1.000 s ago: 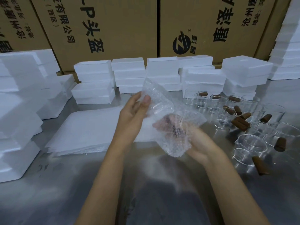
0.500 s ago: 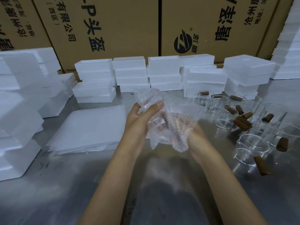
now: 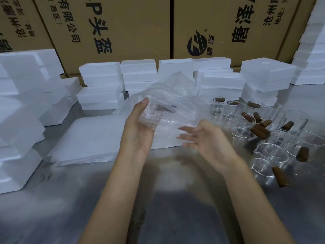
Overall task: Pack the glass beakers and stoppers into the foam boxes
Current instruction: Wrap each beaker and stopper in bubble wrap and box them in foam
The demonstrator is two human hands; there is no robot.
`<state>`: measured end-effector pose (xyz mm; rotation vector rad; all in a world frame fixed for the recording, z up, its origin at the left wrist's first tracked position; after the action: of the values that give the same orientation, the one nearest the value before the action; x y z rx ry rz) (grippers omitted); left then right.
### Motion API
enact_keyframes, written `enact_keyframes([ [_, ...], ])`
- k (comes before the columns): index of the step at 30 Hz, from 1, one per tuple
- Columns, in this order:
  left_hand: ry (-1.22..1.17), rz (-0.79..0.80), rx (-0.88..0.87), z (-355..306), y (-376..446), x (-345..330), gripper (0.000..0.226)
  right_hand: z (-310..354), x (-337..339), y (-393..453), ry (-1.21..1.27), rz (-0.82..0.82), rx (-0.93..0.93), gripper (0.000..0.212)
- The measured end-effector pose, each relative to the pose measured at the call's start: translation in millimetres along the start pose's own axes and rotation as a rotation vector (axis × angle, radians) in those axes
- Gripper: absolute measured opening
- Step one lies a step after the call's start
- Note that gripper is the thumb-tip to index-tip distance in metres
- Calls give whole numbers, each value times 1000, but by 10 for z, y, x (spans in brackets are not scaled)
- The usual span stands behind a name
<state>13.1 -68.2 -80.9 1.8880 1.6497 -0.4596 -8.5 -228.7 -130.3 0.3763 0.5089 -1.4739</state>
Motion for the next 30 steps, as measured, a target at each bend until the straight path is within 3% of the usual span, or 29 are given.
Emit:
enact_keyframes([
  [1,6,17,1,15,-2,-25,20,-95,-105,-31,-54,82,-63,4],
  [3,44,38,46,97,-15,-65,26,-136,-185,-51,-141,113,-50,27],
  [5,114,58,125,222,-34,-83,29,-14,-153,-31,-55,9,61,56],
  [6,168,73,163,271,-51,-90,31,53,-69,-20,25,-68,117,59],
  [9,416,143,256,405,-112,-108,33,217,262,-17,109,-284,241,41],
  [12,774,256,296,534,-187,-138,59,282,399,-31,-115,-368,298,15],
  [14,947,303,271,561,-202,-148,66,305,427,-21,-244,-388,350,14],
  [17,1088,317,221,540,-176,-129,61,280,409,41,-305,-358,382,4],
  [21,1341,275,179,477,-144,-36,50,239,357,86,-450,-311,408,19],
  [27,1285,181,120,319,-88,-14,13,222,282,77,-591,-279,437,25],
  [30,1263,140,95,325,-92,-58,9,156,208,102,-605,-248,416,21],
])
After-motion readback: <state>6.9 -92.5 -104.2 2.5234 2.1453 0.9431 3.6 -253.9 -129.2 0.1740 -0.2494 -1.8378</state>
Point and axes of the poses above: each hand's wrist, its own y-axis towards the middle knuckle, its own x-axis out of the back of the hand, z = x × y, the point moved 10 cm from there along y, towards the middle knuckle, and after that the axes turned 10 degrees about y, right-handed, at the moved point
